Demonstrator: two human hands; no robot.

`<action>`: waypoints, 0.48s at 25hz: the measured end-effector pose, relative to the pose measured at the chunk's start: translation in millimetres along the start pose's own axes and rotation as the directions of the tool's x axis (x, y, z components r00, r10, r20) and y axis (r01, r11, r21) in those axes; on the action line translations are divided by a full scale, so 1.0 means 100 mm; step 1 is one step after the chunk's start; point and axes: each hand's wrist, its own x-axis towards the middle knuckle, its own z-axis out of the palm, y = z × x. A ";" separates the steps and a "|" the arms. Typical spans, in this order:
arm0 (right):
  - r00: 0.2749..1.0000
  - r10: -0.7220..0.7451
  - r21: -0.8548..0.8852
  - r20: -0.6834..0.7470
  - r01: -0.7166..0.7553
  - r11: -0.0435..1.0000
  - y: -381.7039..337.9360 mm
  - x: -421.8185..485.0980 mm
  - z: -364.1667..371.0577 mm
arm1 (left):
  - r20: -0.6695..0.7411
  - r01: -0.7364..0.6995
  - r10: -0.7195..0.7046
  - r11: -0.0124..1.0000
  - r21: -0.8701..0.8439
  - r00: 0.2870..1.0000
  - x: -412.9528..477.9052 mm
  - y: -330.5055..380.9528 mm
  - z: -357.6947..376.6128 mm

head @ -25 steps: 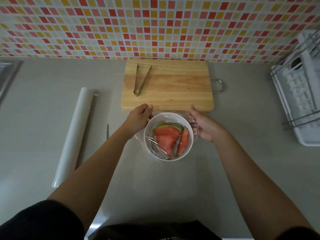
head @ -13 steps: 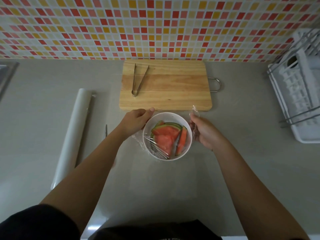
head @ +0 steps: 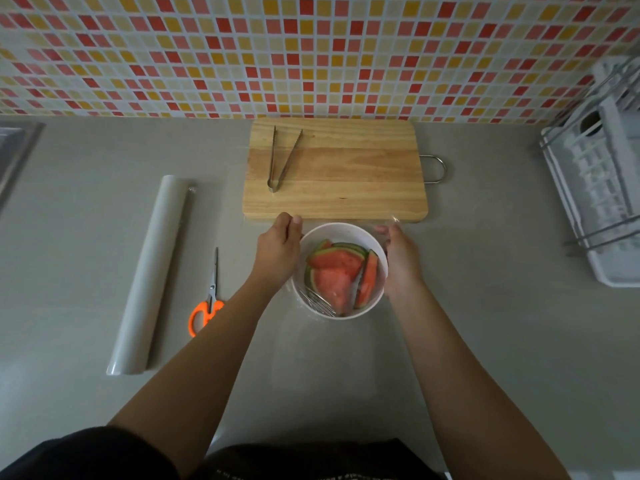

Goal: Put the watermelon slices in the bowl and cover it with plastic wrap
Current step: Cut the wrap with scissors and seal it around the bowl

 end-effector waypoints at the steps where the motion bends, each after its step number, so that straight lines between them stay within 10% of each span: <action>1: 1.000 0.011 0.027 0.007 -0.011 1.000 0.00 -0.01 0.00 | -0.029 0.019 -0.020 0.999 -0.037 0.999 -0.01 -0.01 0.01; 12: 0.992 0.104 0.118 0.065 -0.111 0.987 -0.01 -0.01 0.00 | -0.031 0.068 -0.072 0.991 -0.116 0.997 0.02 -0.04 0.04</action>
